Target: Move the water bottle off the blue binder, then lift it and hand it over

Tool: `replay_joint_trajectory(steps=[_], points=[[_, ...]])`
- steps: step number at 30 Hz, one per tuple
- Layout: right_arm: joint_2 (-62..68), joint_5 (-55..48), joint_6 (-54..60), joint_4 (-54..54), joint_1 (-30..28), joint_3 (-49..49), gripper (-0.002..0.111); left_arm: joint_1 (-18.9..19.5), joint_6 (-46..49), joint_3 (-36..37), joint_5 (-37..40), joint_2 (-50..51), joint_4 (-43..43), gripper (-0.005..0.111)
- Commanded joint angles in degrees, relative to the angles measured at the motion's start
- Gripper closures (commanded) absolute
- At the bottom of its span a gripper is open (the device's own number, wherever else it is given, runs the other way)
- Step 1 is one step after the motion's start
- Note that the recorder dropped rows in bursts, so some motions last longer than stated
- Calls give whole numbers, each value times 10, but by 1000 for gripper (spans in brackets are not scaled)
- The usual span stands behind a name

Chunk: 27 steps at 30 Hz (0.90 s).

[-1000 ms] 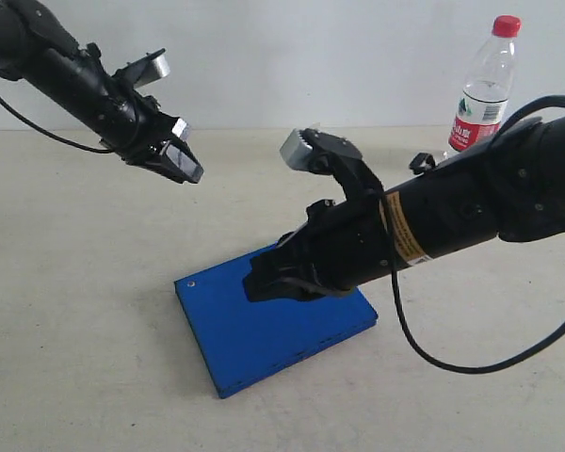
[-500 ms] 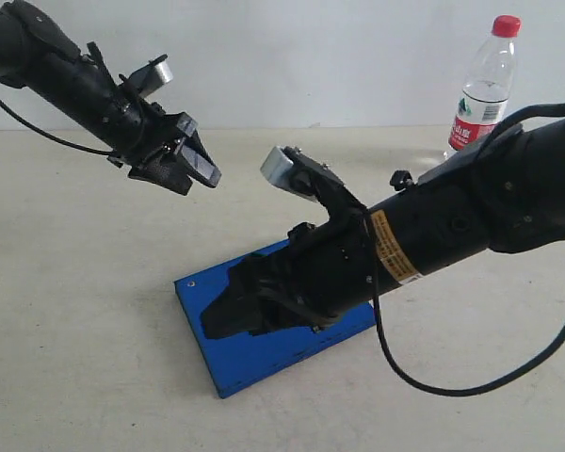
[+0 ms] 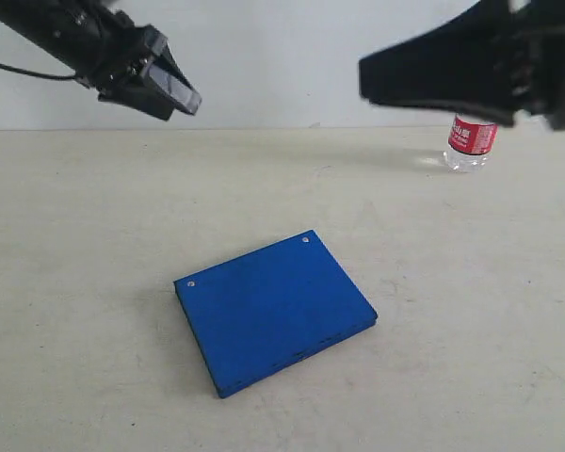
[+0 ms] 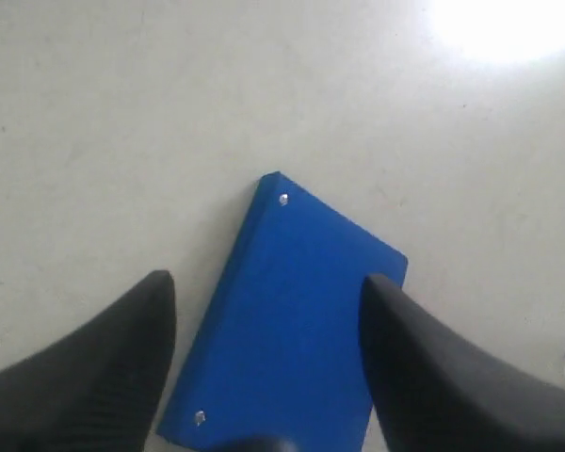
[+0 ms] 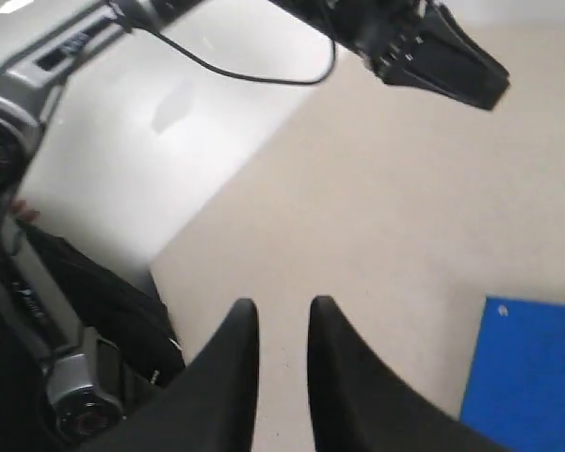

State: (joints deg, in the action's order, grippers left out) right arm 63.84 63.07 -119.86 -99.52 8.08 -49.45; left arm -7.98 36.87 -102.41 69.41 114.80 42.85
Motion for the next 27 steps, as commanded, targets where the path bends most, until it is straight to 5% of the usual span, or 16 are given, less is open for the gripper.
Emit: replay_joint_trajectory(steps=[1, 7, 13, 18, 24, 27], points=[[-142, 47, 3, -4, -43, 41, 93, 1, -8, 31, 5, -77, -8, 53], [-310, -54, 55, -4, -64, 204, 94, 1, -6, 144, -26, -184, -66, 53], [-420, -358, -1, -4, -63, 421, 93, 1, -10, 258, -198, -292, -68, 53], [-402, -351, 21, 55, -63, 494, 91, 0, -6, 334, -352, -286, -57, 53], [-356, -292, 64, 145, -63, 494, 48, 0, 25, 353, -363, -164, -34, 53], [-314, -281, 59, 164, -63, 494, 47, 0, 70, 353, -365, -106, 13, 53]])
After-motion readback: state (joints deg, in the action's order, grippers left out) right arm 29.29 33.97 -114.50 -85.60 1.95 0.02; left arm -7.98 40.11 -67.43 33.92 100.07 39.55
